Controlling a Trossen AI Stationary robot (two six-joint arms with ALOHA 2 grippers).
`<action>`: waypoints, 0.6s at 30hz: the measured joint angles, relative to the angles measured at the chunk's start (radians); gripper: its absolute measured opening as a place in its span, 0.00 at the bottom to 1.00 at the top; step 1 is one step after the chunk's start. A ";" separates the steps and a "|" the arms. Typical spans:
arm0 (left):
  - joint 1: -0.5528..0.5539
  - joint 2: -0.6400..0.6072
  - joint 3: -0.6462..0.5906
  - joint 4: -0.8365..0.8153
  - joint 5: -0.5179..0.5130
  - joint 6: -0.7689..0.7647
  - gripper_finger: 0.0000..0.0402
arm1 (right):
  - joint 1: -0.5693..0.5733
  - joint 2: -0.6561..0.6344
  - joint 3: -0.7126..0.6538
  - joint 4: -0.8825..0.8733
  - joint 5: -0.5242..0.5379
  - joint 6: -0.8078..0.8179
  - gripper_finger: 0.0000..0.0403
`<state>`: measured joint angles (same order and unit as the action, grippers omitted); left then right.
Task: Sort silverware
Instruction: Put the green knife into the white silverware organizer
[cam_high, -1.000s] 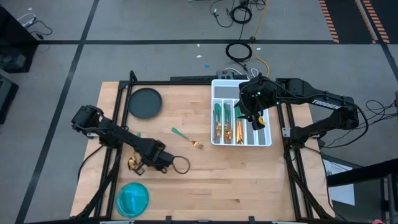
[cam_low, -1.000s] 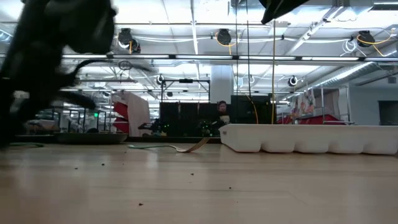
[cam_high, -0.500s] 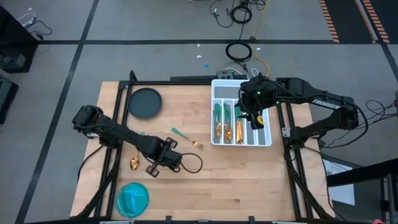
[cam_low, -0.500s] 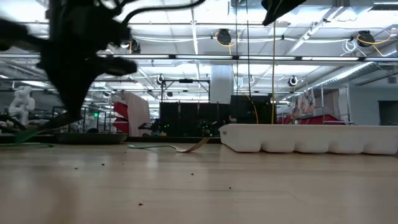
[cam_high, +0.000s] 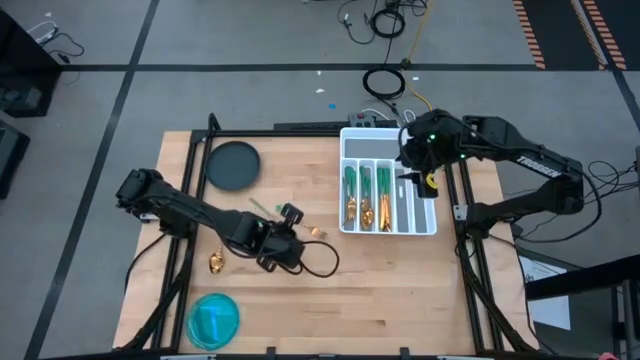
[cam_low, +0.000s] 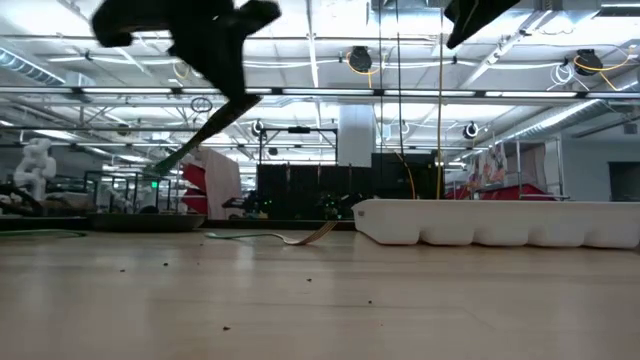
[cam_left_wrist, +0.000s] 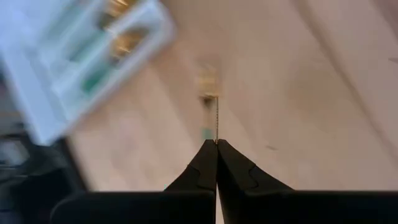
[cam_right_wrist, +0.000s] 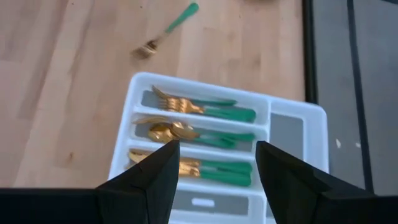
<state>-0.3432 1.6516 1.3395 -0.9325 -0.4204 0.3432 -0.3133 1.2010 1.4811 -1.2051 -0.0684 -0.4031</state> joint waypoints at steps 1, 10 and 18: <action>0.003 0.000 0.012 0.010 -0.024 0.023 0.00 | -0.010 -0.008 0.000 -0.009 0.010 0.000 0.51; 0.061 0.000 0.072 0.229 -0.142 0.355 0.00 | -0.097 -0.105 0.000 -0.059 0.051 0.011 0.51; 0.156 0.000 0.084 0.632 -0.156 0.728 0.00 | -0.146 -0.184 0.000 -0.076 0.053 0.034 0.51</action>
<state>-0.1869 1.6516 1.4239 -0.3008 -0.5762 1.0711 -0.4590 1.0171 1.4811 -1.2809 -0.0153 -0.3688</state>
